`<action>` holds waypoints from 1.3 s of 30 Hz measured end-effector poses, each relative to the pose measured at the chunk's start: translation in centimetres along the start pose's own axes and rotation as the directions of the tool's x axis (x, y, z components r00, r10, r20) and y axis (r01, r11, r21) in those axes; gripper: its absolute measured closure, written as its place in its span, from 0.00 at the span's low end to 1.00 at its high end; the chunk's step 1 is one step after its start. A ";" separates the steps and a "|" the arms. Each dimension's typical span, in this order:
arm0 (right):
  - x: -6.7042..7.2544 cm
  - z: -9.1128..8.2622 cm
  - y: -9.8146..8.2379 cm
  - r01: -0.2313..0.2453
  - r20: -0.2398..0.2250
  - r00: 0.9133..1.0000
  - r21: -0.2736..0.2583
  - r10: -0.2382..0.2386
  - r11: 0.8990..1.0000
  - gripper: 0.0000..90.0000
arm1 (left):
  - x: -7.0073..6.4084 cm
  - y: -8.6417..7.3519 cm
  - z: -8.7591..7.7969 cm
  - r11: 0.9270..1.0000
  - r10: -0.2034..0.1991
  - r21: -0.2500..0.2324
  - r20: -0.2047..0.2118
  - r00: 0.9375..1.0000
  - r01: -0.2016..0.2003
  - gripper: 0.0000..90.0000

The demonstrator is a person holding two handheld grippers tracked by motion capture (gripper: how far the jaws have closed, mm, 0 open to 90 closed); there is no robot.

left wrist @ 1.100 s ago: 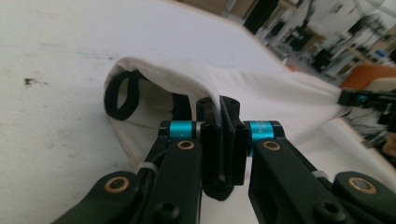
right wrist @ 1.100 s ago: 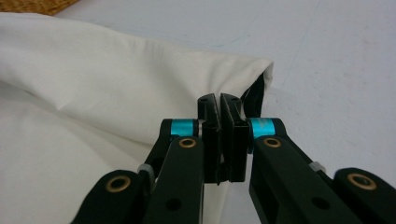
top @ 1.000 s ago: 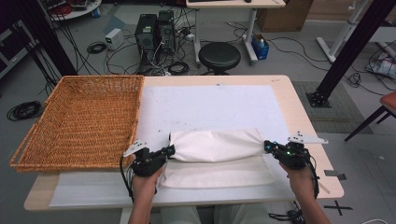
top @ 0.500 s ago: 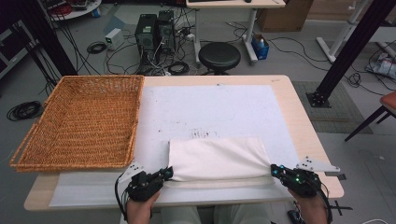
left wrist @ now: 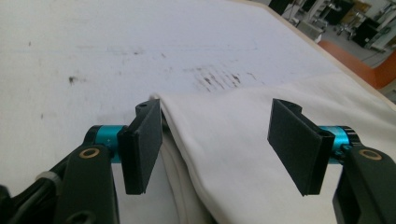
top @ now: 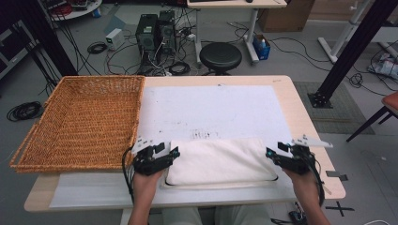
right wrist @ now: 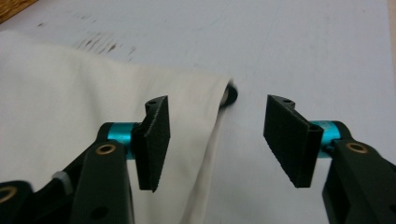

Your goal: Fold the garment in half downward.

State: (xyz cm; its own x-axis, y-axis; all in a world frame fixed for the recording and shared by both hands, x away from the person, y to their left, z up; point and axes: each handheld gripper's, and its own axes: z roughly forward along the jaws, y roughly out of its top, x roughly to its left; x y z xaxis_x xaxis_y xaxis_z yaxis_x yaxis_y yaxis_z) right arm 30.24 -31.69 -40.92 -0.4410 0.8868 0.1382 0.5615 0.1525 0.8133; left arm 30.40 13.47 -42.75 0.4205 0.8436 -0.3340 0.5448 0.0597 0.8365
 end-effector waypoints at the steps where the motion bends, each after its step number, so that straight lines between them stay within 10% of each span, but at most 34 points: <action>1: -0.2 1.1 0.8 -0.002 -0.005 1.000 0.011 0.003 1.000 0.44 | 0.4 0.3 0.7 1.000 -0.013 0.013 -0.006 1.000 0.013 0.39; 5: -0.6 5.6 2.4 -0.005 -0.033 0.999 0.110 0.008 0.994 0.50 | 1.7 0.4 3.0 0.994 -0.066 0.084 -0.051 0.997 0.070 0.39; 8: -1.2 7.8 1.9 0.010 -0.049 0.999 0.247 0.002 0.969 0.63 | 2.2 0.0 3.9 0.985 -0.080 0.149 -0.036 0.996 0.084 0.44; 12: -1.6 7.3 1.6 0.017 -0.080 0.997 0.203 -0.001 0.979 0.93 | 2.1 -0.1 4.1 0.984 -0.084 0.159 -0.016 0.996 0.085 0.92; 21: -2.1 7.2 2.7 0.037 -0.007 0.999 0.058 -0.037 0.998 0.95 | 2.8 0.2 4.4 0.989 -0.148 0.007 -0.052 0.988 0.149 0.93; 26: -2.1 7.3 2.5 0.042 0.045 0.998 0.068 -0.045 0.997 0.64 | 2.4 0.3 4.1 0.994 -0.098 -0.057 -0.048 0.994 0.095 0.53; 30: -2.6 5.0 2.7 0.050 0.106 0.993 -0.040 -0.045 0.998 0.30 | 1.6 0.8 2.5 0.988 -0.059 -0.144 -0.024 0.998 0.055 0.31; 34: -2.9 2.5 3.0 0.097 0.109 0.991 -0.126 -0.083 0.987 0.11 | 0.3 1.0 0.5 0.978 0.020 -0.208 0.022 1.000 -0.015 0.30; 39: -2.8 0.3 2.9 0.153 0.085 0.987 -0.187 -0.140 0.970 0.11 | -0.8 0.9 -0.8 0.971 0.052 -0.235 0.028 0.998 -0.044 0.30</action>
State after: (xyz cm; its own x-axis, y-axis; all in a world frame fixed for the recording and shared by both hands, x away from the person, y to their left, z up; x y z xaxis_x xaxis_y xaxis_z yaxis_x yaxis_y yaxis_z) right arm 33.31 -33.64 -39.16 -0.4543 0.8905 -0.0251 0.3466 0.2026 0.9159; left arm 29.96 13.32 -41.40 0.4684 0.8302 -0.3023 0.3402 0.1463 0.9289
